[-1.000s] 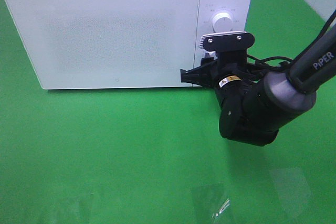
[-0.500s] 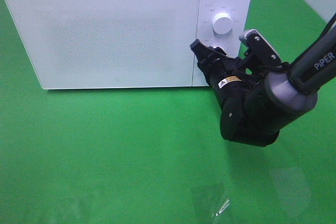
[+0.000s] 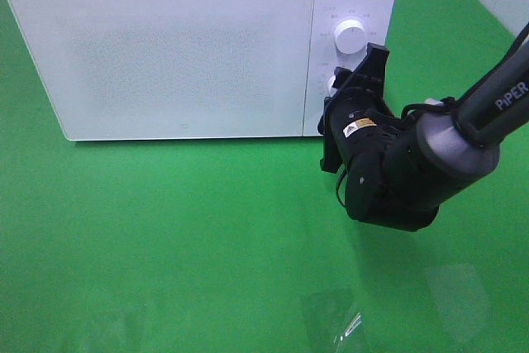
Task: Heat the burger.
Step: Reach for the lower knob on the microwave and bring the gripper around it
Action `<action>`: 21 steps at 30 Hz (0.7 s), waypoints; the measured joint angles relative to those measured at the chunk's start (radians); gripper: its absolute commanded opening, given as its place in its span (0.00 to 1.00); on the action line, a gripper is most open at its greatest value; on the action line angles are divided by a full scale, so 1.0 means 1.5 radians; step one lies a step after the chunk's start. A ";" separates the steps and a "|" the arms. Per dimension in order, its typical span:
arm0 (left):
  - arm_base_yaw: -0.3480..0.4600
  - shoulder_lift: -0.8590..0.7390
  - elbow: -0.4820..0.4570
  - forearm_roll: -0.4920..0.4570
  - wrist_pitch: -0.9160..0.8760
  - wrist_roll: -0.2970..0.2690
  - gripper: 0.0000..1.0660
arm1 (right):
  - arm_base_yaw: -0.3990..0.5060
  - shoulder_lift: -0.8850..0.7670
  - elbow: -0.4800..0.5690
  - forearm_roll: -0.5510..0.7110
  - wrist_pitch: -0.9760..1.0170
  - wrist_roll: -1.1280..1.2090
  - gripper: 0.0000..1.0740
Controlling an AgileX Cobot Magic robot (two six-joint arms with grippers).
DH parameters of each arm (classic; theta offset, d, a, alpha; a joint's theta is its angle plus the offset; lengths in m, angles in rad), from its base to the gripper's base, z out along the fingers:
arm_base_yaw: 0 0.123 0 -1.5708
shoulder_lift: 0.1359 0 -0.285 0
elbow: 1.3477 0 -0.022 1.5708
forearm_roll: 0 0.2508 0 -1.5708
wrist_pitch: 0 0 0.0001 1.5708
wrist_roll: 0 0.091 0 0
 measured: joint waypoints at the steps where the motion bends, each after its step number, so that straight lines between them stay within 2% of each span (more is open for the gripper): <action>1: 0.000 0.000 0.000 0.000 0.000 0.000 0.88 | 0.000 0.000 0.000 0.000 0.000 0.000 0.01; 16: 0.000 0.000 0.000 0.000 0.000 0.000 0.88 | 0.000 -0.001 0.000 0.003 0.001 -0.011 0.05; 21: 0.000 0.000 0.000 0.000 0.000 0.000 0.88 | 0.000 -0.001 0.000 0.005 0.002 -0.030 0.14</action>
